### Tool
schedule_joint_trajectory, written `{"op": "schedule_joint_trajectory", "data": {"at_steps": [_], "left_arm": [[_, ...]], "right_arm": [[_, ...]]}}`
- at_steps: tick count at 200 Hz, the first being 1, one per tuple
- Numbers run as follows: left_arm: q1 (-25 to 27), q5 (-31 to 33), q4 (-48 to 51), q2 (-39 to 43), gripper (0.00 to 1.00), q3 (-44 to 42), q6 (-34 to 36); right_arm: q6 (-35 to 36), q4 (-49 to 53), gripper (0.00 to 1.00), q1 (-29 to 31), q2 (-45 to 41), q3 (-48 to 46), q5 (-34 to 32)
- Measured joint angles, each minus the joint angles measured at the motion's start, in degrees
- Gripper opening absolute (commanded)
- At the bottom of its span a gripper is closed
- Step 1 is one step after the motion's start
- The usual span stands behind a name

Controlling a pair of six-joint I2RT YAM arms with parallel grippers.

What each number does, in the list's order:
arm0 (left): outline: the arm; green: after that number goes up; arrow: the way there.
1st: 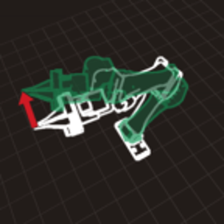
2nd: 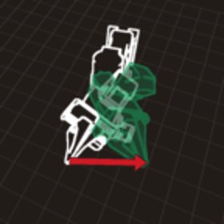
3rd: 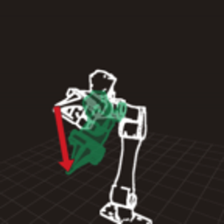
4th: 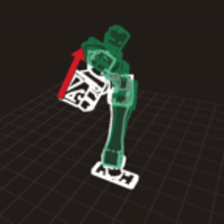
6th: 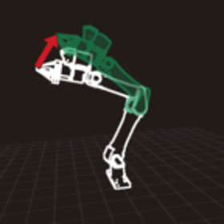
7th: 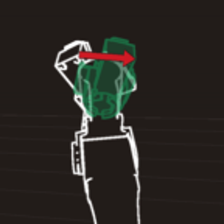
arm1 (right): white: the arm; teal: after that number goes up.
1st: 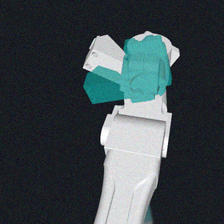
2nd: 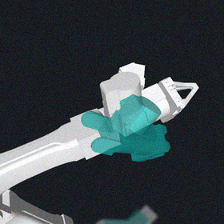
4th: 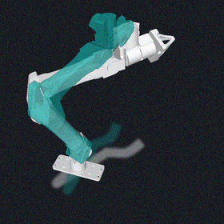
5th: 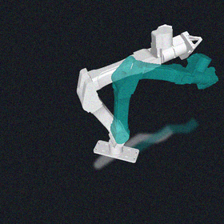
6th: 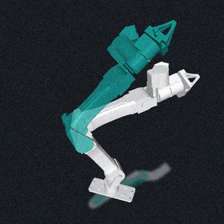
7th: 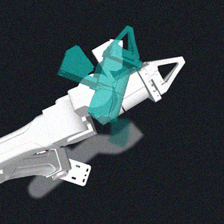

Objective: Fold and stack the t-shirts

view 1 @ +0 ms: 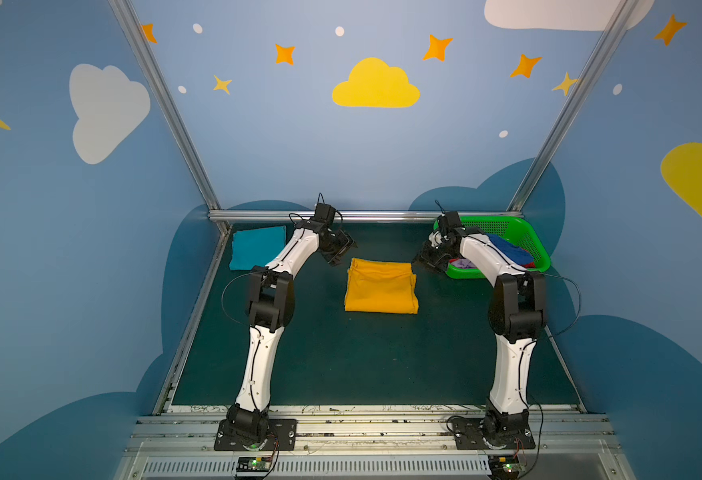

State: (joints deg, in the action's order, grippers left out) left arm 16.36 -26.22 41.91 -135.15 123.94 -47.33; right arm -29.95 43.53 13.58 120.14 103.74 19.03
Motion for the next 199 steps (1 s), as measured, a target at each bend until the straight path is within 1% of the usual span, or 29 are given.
{"op": "schedule_joint_trajectory", "data": {"at_steps": [15, 36, 53, 82, 108, 135, 143, 144, 145, 146, 147, 151, 152, 155, 159, 162, 199], "left_arm": [[0.4, 0.0, 0.1, 0.9, 0.81, 0.0, 1.0], [1.0, 0.2, 0.8, 0.2, 0.81, 0.0, 2.2], [1.2, 0.2, 1.9, -1.7, 0.79, 0.9, 3.0], [1.2, 0.5, 3.7, -4.6, 0.80, 1.2, 4.1], [1.2, 0.7, 3.7, -4.8, 0.80, -1.4, 4.4], [1.3, 0.3, 2.1, -3.9, 0.79, -5.2, 4.6], [1.4, 0.1, 1.5, -3.1, 0.79, -6.9, 4.6], [1.4, 0.1, 1.4, -3.1, 0.78, -7.1, 4.6], [1.4, 0.1, 1.3, -3.0, 0.78, -7.4, 4.6], [1.4, 0.1, 1.3, -2.9, 0.78, -7.5, 4.6], [1.4, 0.1, 1.2, -2.8, 0.78, -7.7, 4.6], [1.5, 0.1, 0.5, -2.3, 0.78, -8.5, 4.7], [1.5, 0.0, 0.3, -2.1, 0.77, -8.8, 4.6], [1.6, 0.0, 0.1, -1.9, 0.77, -9.3, 4.7], [1.7, -0.1, -0.3, -1.4, 0.77, -10.4, 4.7], [1.7, -0.2, -0.6, -1.1, 0.77, -11.0, 4.7], [2.3, -0.9, -5.1, 2.0, 0.77, -17.0, 4.0]], "right_arm": [[1.1, 0.1, 0.57, 0.9, -0.4, 1.0, -0.2], [3.4, 0.8, 0.57, 2.3, 1.6, 2.9, -1.2], [4.9, 2.1, 0.56, 3.1, 5.1, 5.5, -2.3], [6.0, 3.4, 0.56, 3.7, 11.5, 9.2, -2.6], [6.0, 4.6, 0.54, 3.3, 14.9, 9.8, -2.7], [5.9, 5.2, 0.56, 3.0, 15.2, 10.3, -2.8], [5.9, 5.2, 0.50, 3.0, 15.1, 10.3, -2.9], [5.9, 5.1, 0.46, 3.0, 15.1, 10.3, -2.9], [5.9, 5.1, 0.46, 3.0, 15.1, 10.2, -2.9], [5.9, 5.1, 0.41, 3.0, 15.1, 10.2, -3.0], [5.9, 5.1, 0.41, 3.0, 15.1, 10.2, -3.0], [6.1, 5.0, 0.27, 3.0, 15.0, 10.0, -3.0], [6.2, 4.9, 0.25, 3.0, 15.0, 9.9, -2.9], [5.6, 4.9, 0.12, 3.0, 14.9, 9.8, -2.8], [5.9, 4.9, 0.04, 3.0, 14.9, 9.6, -2.7], [5.8, 4.8, 0.00, 3.0, 14.9, 9.5, -2.5], [4.7, 4.1, 0.00, 3.0, 13.2, 7.6, -0.7]]}}
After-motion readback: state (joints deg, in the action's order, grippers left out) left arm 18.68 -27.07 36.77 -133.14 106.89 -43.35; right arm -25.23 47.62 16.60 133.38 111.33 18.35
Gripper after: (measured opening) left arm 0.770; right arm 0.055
